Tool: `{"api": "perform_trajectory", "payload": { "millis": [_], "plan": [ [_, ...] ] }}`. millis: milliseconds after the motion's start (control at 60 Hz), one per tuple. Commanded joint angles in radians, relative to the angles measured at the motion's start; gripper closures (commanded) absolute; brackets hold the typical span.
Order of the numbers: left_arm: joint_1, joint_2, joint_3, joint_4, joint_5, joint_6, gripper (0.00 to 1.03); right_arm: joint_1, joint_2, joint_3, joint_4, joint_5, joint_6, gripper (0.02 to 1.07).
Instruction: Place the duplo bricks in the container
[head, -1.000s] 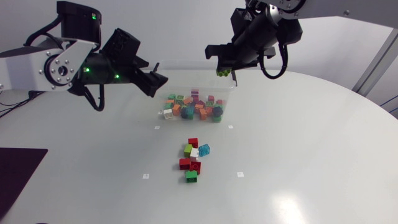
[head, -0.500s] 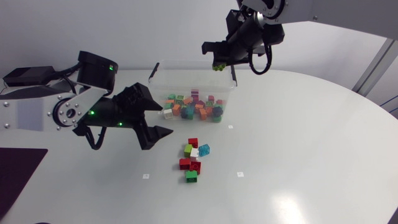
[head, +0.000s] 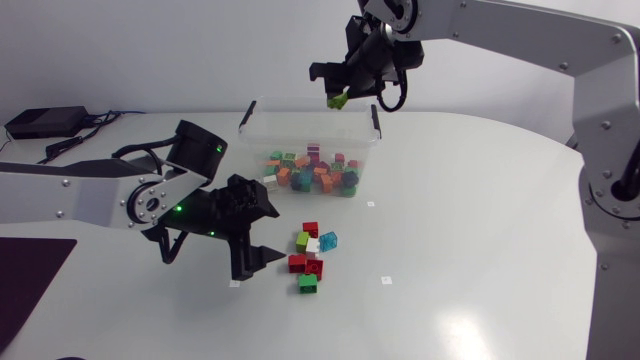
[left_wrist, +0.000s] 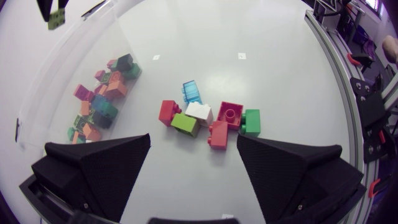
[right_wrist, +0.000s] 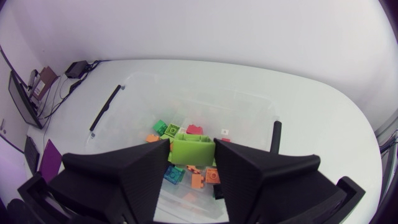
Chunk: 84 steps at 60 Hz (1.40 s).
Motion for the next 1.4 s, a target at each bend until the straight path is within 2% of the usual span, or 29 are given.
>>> {"api": "perform_trajectory", "payload": {
  "millis": [0,33,67,233,333,583,1000,1050,1150,1383],
  "plan": [
    [-0.021,0.023,-0.017,-0.03,0.011,0.038,0.07,-0.011,0.034,0.052,-0.025,0.003,0.015,0.19],
    [-0.032,0.028,-0.015,-0.047,0.011,0.042,0.07,-0.011,0.034,0.06,-0.029,0.013,0.013,0.1],
    [-0.036,0.034,-0.011,-0.06,0.011,0.044,0.07,-0.011,0.034,0.069,-0.037,0.015,0.013,0.07],
    [-0.044,0.044,0.034,-0.145,0.01,0.049,0.07,-0.009,-0.013,0.058,-0.066,0.021,0.016,0.07],
    [-0.059,0.061,0.043,-0.16,0.0,0.05,0.07,-0.004,-0.067,0.006,-0.061,0.023,0.016,0.07],
    [-0.09,0.179,0.112,-0.168,-0.063,0.042,0.09,0.02,-0.251,-0.244,0.009,0.024,0.01,0.07],
    [-0.119,0.287,0.256,-0.269,-0.129,0.027,0.12,0.075,-0.496,-0.657,0.115,0.052,-0.001,0.07],
    [-0.125,0.297,0.262,-0.275,-0.132,0.027,0.16,0.081,-0.513,-0.701,0.126,0.052,-0.001,0.07],
    [-0.13,0.313,0.268,-0.278,-0.136,0.027,0.17,0.098,-0.547,-0.784,0.147,0.052,0.001,0.07],
    [-0.144,0.325,0.267,-0.28,-0.135,0.01,0.4,0.118,-0.607,-0.914,0.164,0.049,0.01,0.07]
  ]
}}
